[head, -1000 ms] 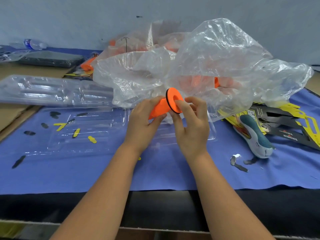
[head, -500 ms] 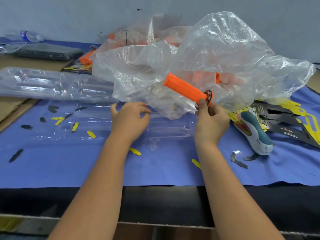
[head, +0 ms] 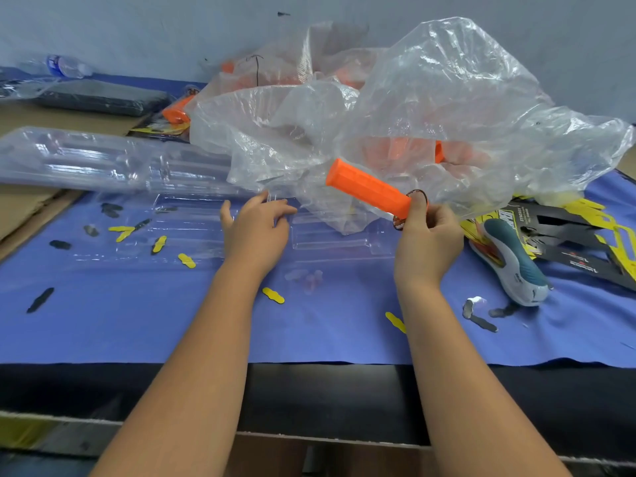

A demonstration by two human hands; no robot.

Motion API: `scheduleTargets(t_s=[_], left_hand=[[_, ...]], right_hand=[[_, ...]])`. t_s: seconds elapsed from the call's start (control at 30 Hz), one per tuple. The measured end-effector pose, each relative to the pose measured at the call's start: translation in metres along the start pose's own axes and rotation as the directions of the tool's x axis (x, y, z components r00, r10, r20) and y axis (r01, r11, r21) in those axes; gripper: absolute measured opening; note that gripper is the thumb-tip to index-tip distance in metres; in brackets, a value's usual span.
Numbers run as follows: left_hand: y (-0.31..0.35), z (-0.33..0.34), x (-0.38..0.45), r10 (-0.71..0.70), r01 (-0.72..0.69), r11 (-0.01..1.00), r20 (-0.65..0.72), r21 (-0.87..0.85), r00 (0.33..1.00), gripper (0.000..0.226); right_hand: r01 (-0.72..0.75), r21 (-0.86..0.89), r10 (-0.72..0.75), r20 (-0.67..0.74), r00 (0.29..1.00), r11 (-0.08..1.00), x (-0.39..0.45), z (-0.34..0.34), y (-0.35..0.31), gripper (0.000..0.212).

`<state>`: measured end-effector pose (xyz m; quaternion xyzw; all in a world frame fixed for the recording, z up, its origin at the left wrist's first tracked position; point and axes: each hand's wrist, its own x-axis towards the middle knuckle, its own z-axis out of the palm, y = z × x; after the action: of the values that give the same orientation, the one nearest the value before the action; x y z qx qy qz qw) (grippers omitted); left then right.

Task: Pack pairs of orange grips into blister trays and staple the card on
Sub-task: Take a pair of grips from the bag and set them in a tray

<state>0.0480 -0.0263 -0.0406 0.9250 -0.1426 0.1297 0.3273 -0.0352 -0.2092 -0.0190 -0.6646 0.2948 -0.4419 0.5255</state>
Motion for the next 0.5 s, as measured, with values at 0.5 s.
scheduleTargets(t_s=[0.5], left_hand=[[0.009,-0.004,-0.004,0.032,-0.027,0.997,-0.071,0.067,0.997,0.030]], right_hand=[[0.322,-0.558,-0.136,0.349,0.927,0.765,-0.007,0.003,0.009,0.044]])
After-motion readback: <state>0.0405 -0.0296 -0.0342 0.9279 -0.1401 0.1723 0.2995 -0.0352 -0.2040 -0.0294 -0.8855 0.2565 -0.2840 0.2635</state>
